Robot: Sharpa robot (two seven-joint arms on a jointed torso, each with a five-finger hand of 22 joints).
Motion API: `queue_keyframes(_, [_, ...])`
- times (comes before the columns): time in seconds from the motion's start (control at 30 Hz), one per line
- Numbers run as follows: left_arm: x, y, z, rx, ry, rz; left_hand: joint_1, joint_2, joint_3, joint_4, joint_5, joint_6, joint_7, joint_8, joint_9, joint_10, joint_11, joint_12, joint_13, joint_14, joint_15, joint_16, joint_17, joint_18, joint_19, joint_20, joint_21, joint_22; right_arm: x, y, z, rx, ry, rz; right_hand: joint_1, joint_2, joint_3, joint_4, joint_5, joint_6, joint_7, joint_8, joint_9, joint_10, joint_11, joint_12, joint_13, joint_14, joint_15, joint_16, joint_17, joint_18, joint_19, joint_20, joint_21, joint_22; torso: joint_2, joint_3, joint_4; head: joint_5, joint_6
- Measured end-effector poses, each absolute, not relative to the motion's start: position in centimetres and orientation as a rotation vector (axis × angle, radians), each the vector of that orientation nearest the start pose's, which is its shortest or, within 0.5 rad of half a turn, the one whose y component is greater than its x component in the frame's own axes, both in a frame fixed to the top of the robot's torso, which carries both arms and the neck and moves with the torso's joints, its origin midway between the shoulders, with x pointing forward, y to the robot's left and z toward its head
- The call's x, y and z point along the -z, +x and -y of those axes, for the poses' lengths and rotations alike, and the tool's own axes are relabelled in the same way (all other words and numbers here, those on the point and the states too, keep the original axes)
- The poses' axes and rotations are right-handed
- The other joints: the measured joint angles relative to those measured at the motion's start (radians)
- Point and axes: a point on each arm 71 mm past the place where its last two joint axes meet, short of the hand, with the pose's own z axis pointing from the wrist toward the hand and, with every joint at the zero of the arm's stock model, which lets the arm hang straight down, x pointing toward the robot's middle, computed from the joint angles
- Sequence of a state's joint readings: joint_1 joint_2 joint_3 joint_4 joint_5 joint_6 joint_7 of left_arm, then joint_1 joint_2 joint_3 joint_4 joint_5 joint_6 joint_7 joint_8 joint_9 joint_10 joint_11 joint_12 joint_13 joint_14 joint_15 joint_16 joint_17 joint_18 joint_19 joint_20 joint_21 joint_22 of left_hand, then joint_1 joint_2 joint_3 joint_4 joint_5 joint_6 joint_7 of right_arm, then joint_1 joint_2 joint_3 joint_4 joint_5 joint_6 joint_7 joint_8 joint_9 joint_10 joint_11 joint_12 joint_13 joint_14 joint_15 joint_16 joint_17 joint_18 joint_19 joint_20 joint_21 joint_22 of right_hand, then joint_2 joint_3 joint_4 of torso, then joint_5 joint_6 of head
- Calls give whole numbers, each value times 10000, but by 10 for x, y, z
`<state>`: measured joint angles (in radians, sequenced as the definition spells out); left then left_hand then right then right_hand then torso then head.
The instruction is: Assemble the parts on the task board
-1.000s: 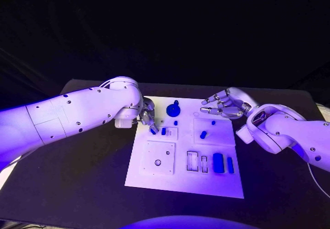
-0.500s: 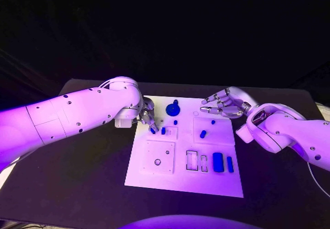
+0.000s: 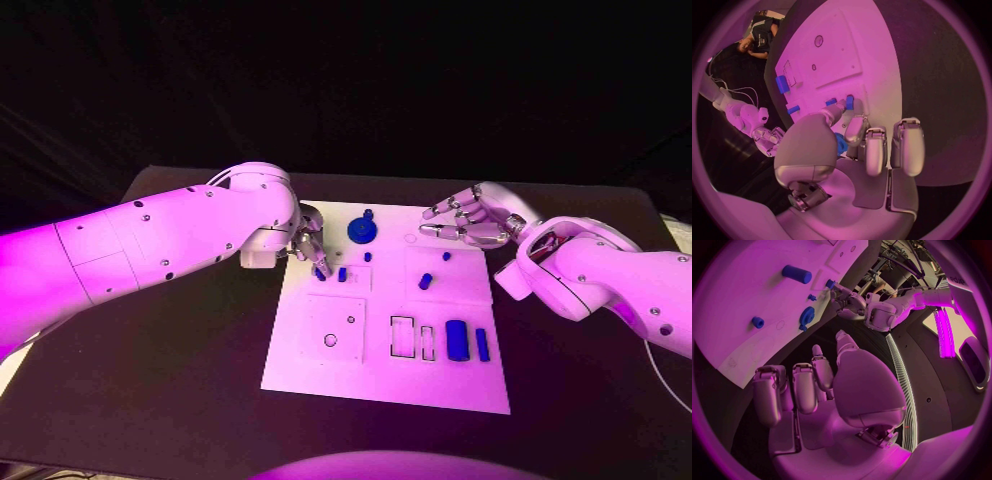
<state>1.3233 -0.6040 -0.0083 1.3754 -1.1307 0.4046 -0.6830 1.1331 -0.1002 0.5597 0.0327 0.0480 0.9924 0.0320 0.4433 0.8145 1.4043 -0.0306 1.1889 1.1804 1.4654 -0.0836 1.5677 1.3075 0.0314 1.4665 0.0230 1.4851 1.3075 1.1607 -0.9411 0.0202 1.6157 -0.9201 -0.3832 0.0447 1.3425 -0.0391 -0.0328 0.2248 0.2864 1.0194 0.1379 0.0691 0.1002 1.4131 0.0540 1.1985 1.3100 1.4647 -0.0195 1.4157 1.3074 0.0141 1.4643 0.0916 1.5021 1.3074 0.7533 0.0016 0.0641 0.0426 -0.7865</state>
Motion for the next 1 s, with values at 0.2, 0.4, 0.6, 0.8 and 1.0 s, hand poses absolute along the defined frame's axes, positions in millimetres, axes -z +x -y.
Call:
queue_keyframes(0.2, [174,515,-145,2082,871,-23999,-198,11,-168,116,0,100,-71,0,-3,-37,-36,0,0,0,0,0,0,0,0,0,0,0,171,470,224,-10032,3502,-16486,11,11,0,0,0,0,0,0,-1,-1,2,-6,0,0,0,0,0,-1,0,0,0,0,0,-1,3,-1,3])
queue_keyframes(0.4, [174,515,-145,2018,924,-23960,-457,61,-303,252,2,175,-71,11,-17,-37,-36,0,-18,0,0,0,-1,0,0,0,0,0,171,470,224,-10045,3491,-16492,11,11,0,0,0,0,0,0,-2,-17,17,-7,0,0,0,-60,0,0,0,0,-43,-1,0,-1,3,-8,3])
queue_keyframes(0.6, [174,515,-145,1952,987,-23929,-600,51,-400,294,3,214,-104,53,-17,-37,-36,0,-19,27,-27,0,-1,0,0,0,0,0,170,470,224,-10058,3482,-16492,11,11,0,0,38,0,0,0,-2,-17,17,-5,0,0,0,-60,-1,0,0,0,-43,-1,0,-1,2,-9,3])
queue_keyframes(0.8, [175,515,-145,1891,1042,-23915,-746,-17,-483,321,3,249,-70,78,-17,-1,-71,0,-31,26,-26,0,-1,0,0,0,0,0,170,469,224,-10062,3479,-16490,10,10,0,0,38,0,0,0,6,-17,17,-3,0,0,0,-60,-1,0,0,0,-43,-2,0,-1,1,-10,1])
queue_keyframes(1.0, [175,515,-145,1849,1080,-23893,-862,-53,-554,391,3,250,-70,94,-17,0,-72,0,-43,-11,-61,0,-1,0,0,0,0,0,170,469,224,-10073,3475,-16490,10,10,0,0,38,0,0,0,5,-18,18,-2,0,0,0,-60,7,0,0,0,-43,7,0,-4,3,-10,-3])
